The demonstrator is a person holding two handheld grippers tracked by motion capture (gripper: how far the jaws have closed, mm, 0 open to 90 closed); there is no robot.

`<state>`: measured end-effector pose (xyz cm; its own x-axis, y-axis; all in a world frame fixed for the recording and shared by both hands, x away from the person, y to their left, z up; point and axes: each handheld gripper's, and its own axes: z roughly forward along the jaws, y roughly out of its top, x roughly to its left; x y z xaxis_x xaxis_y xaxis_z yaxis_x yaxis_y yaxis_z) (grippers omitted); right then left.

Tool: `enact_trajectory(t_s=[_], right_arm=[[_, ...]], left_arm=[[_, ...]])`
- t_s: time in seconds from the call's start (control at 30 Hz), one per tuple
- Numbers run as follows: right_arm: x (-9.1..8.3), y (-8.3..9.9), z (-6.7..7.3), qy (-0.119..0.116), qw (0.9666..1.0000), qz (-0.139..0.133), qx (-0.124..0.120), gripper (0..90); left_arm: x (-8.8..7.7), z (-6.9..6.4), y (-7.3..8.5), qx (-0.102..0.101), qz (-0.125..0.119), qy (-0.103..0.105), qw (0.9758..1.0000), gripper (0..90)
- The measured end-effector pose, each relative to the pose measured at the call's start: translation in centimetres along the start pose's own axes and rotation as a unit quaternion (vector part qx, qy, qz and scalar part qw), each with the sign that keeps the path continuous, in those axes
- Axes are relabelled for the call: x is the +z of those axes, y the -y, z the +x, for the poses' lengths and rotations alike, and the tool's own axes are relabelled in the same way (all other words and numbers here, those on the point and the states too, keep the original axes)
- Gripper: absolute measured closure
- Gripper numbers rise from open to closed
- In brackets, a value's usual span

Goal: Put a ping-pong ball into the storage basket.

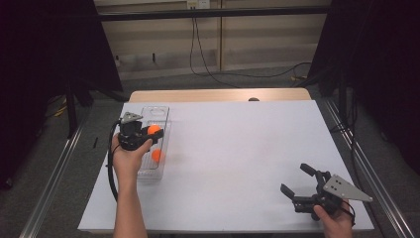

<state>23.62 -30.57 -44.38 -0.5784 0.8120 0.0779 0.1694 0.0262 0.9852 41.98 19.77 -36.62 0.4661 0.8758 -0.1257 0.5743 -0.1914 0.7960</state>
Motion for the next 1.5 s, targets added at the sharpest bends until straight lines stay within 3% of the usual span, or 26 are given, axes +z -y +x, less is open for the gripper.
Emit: enact_trajectory(t_s=[0.23,0.57,1.5], right_arm=[[0.0,0.0,0.0,0.000,1.0000,-0.002,0.001,1.8],[0.0,-0.1,0.0,0.000,1.0000,-0.002,-0.001,1.8],[0.0,0.0,0.0,0.000,1.0000,0.000,0.000,1.8]], left_arm=[[-0.3,0.6,0.2,-0.007,-0.004,-0.013,0.9999,51.0],[0.0,1.0,0.5,-0.005,0.009,-0.034,0.9994,51.0],[1.2,1.0,0.9,-0.001,0.033,-0.053,0.9980,50.9]])
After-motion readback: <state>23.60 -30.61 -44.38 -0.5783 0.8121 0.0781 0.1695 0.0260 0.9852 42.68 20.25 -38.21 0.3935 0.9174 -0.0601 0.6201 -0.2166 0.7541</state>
